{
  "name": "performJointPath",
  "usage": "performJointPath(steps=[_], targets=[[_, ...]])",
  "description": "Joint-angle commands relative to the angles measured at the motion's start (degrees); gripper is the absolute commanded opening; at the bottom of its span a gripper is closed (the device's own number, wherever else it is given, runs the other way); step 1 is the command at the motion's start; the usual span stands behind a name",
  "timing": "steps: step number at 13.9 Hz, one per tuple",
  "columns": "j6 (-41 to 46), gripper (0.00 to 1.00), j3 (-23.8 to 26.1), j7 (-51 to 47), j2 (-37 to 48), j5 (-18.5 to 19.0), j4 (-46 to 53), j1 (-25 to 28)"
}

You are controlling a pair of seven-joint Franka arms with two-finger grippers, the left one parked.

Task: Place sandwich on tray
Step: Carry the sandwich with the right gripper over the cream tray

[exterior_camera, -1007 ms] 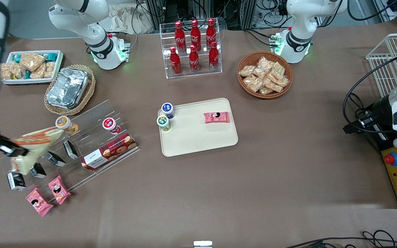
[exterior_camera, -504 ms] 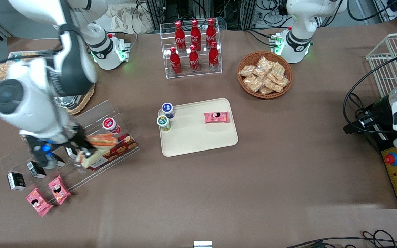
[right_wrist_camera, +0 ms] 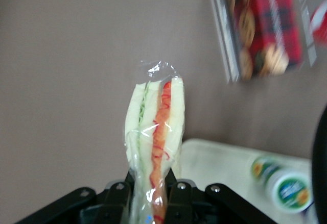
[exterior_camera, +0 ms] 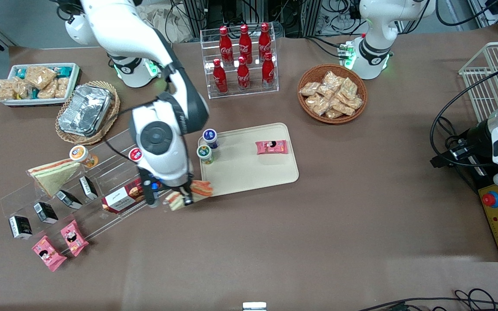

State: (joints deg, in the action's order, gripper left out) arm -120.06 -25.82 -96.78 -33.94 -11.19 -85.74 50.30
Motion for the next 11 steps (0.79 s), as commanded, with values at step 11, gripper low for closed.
performJointPath(steps=[11], targets=[[-10.3, 0.00, 4.6, -24.1, -8.5, -0.5, 0.9, 12.2]])
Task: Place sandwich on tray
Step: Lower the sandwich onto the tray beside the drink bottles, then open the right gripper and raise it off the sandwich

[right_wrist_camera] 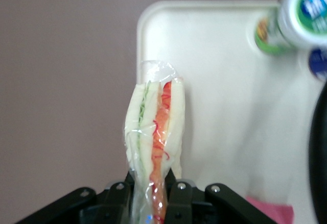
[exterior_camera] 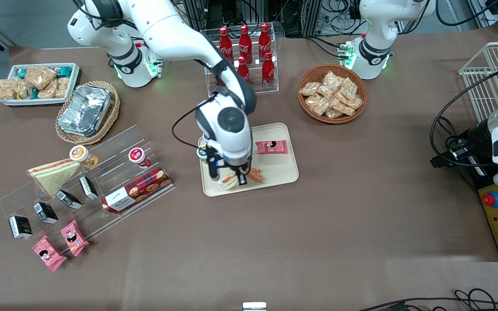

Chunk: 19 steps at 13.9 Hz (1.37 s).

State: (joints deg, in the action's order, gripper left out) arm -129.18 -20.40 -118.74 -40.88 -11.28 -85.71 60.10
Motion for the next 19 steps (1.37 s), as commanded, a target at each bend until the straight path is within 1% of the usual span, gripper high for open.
performJointPath(steps=[1, 3, 5, 8, 9, 10, 12, 19], targets=[[-1.2, 0.00, -0.8, -2.5, -2.0, -0.4, 0.8, 3.4], [-2.9, 0.00, -0.9, -2.8, -2.5, -0.2, -1.3, 4.8], [-5.3, 0.00, -0.9, -2.8, -2.6, 1.9, -3.9, 5.1], [-5.3, 0.00, -0.9, -2.5, -3.2, 2.0, -4.0, 4.2], [-5.3, 0.95, -0.9, -2.9, -3.1, 1.9, -3.9, 4.1], [-5.3, 1.00, -1.0, -2.7, -3.1, 2.4, -3.7, 4.4], [-5.1, 1.00, -1.0, -2.4, -2.7, 3.4, -3.3, 4.2], [-4.7, 1.00, -1.0, -2.0, -1.1, 3.4, -3.2, 4.2]])
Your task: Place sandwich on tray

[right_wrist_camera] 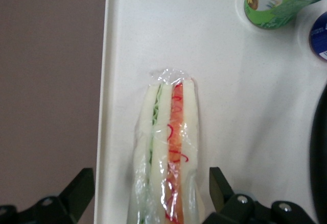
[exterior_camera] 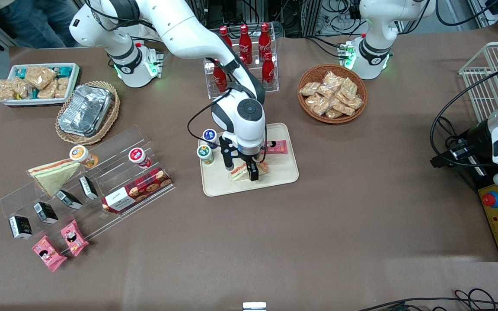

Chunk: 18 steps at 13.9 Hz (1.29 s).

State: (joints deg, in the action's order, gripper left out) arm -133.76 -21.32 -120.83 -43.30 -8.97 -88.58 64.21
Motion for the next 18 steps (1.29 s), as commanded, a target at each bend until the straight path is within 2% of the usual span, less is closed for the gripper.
performJointPath(steps=[1, 7, 11, 12, 14, 15, 16, 18], targets=[[0.9, 1.00, 0.1, 1.0, 1.9, 1.0, -0.4, 0.0], [12.7, 1.00, 0.2, 10.2, 13.0, 0.5, -0.4, 0.6], [19.1, 1.00, 0.1, 25.3, 22.7, 1.2, -0.2, 0.1], [21.3, 1.00, 0.2, 29.2, 24.9, 2.4, -0.2, -0.1], [27.6, 1.00, 0.4, 38.1, 27.9, 7.4, 0.2, -0.2], [30.3, 1.00, 0.5, 41.6, 29.3, 8.0, 0.5, -0.7], [32.6, 1.00, 1.0, 44.6, 31.4, 8.1, 0.5, -1.7], [36.6, 1.00, 7.9, 52.6, 35.5, 9.0, 0.4, -9.1]])
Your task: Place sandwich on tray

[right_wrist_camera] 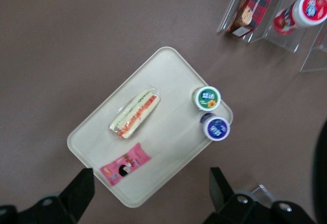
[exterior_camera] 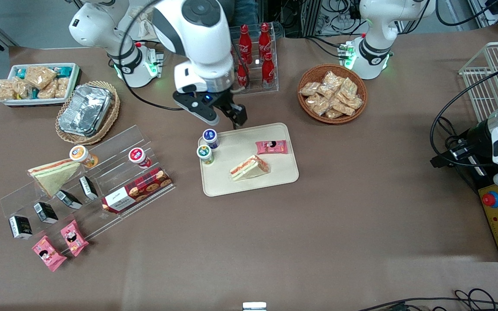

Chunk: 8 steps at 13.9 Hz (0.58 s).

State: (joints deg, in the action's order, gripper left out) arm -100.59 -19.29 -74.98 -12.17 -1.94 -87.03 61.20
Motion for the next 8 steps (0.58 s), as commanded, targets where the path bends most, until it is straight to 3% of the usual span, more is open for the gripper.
performJointPath(steps=[1, 3, 8], targets=[[5.1, 1.00, 9.9, 10.5, 5.9, 3.9, -1.2, -10.4], [6.6, 1.00, 15.1, 16.2, 8.8, 8.8, -2.7, -16.6], [2.9, 1.00, 15.3, 38.4, 16.7, 9.1, -10.8, -28.2]])
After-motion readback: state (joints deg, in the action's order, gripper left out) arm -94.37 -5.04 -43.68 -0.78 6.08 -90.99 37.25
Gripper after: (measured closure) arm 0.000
